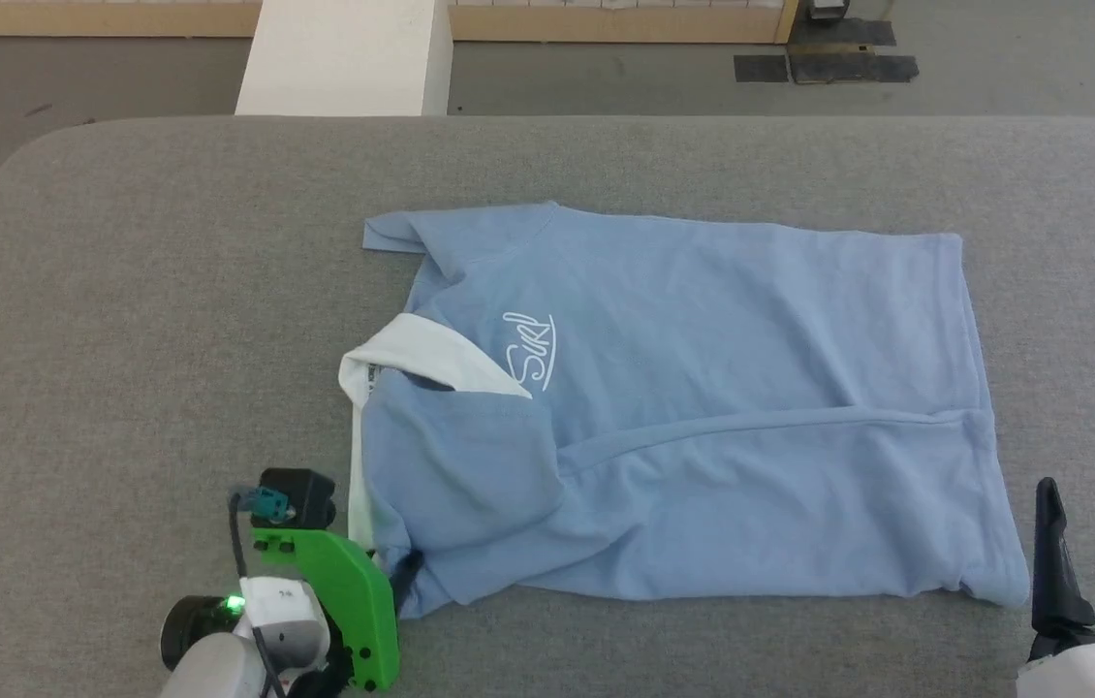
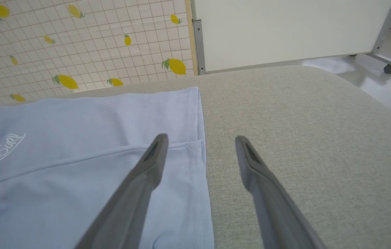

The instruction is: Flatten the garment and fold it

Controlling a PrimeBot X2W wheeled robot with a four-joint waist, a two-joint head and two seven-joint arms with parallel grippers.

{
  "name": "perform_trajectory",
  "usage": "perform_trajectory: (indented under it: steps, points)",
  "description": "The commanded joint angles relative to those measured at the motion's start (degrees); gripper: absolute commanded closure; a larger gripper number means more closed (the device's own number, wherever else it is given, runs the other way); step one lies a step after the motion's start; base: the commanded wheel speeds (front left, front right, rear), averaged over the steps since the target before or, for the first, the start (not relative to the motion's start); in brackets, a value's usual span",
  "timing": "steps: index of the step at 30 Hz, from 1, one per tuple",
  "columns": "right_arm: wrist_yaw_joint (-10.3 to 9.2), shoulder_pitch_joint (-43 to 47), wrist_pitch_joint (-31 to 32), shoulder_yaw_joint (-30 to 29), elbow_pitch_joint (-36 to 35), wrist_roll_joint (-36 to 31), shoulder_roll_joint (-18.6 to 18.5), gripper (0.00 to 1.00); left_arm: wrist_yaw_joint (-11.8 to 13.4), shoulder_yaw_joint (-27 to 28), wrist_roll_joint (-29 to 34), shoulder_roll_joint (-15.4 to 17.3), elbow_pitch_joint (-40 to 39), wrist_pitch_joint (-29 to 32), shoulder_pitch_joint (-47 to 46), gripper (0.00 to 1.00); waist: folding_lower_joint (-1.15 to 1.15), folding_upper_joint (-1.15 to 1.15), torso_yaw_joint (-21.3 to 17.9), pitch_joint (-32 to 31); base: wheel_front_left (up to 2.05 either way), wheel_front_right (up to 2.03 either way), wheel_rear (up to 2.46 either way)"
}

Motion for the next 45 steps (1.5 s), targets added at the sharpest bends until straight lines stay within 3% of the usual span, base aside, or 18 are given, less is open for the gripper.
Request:
perform_trajectory:
  steps: [1,7,11,13,18,22,28,34,35,37,45]
  points:
    - [-0.08,-1.0,0.4,-0.1,0.0,0.3,0.1,0.00,1.3,0.0,0.1,0.1,4.0,0.4,1.5,1.00,0.00,-0.01,0.2,-0.1,0.00,0.00,0.00]
    - [-0.08,-2.5,2.3,-0.5,-2.7,-0.4,0.1,0.00,1.0,2.0,-1.4,-0.7,2.3,-4.7,2.5,1.00,0.00,-0.01,0.6,-0.3,0.00,0.00,0.00]
    - [-0.08,-4.4,6.9,-0.1,-6.0,-0.1,-0.7,0.00,0.8,3.1,-2.4,-1.3,-1.2,-7.9,4.0,1.00,0.00,-0.01,0.6,0.1,0.00,0.00,0.00]
    - [-0.08,-4.7,12.4,0.3,-6.8,2.0,-1.6,0.00,0.7,2.9,-2.4,-1.4,-3.3,-8.7,4.8,1.00,0.00,-0.01,0.7,0.4,0.00,0.00,0.00]
    - [-0.08,-3.6,33.0,-0.8,-6.4,7.0,-5.1,0.00,0.4,1.6,-2.2,-1.8,-7.9,-8.9,5.9,1.00,0.00,-0.01,1.1,1.2,0.00,0.00,0.00]
    - [-0.08,-2.9,42.1,-0.3,-6.6,7.5,-7.8,0.00,0.1,0.6,-1.8,-1.7,-10.0,-8.4,5.7,1.00,0.00,-0.01,1.4,1.8,0.00,0.00,0.00]
    - [-0.08,-3.4,47.5,0.9,-4.1,9.0,-7.7,0.00,0.0,-0.2,-1.4,-1.3,-11.8,-7.4,4.8,1.00,0.00,-0.01,1.6,2.6,0.00,0.00,0.00]
    - [-0.08,-5.3,48.4,2.4,0.4,9.2,-6.8,0.00,0.3,-0.4,-1.3,-0.9,-12.4,-6.8,4.0,1.00,0.00,-0.01,1.6,3.2,0.00,0.00,0.00]
    - [-0.08,-5.8,48.3,2.4,1.2,9.2,-6.6,0.20,0.3,-0.4,-1.5,-1.0,-12.4,-6.7,3.9,1.00,0.00,-0.01,1.6,3.2,0.00,0.00,0.00]
    - [-0.08,-6.7,47.8,2.4,2.3,9.0,-6.7,1.00,0.4,-0.2,-1.7,-0.9,-12.3,-6.7,3.7,1.00,0.00,-0.01,1.5,3.3,0.00,0.00,0.00]
    - [-0.08,-8.2,45.8,0.4,1.8,10.3,-6.9,1.00,0.2,1.9,-5.2,-0.9,-13.6,-7.0,5.2,1.00,0.00,-0.01,0.6,2.4,0.00,0.00,0.00]
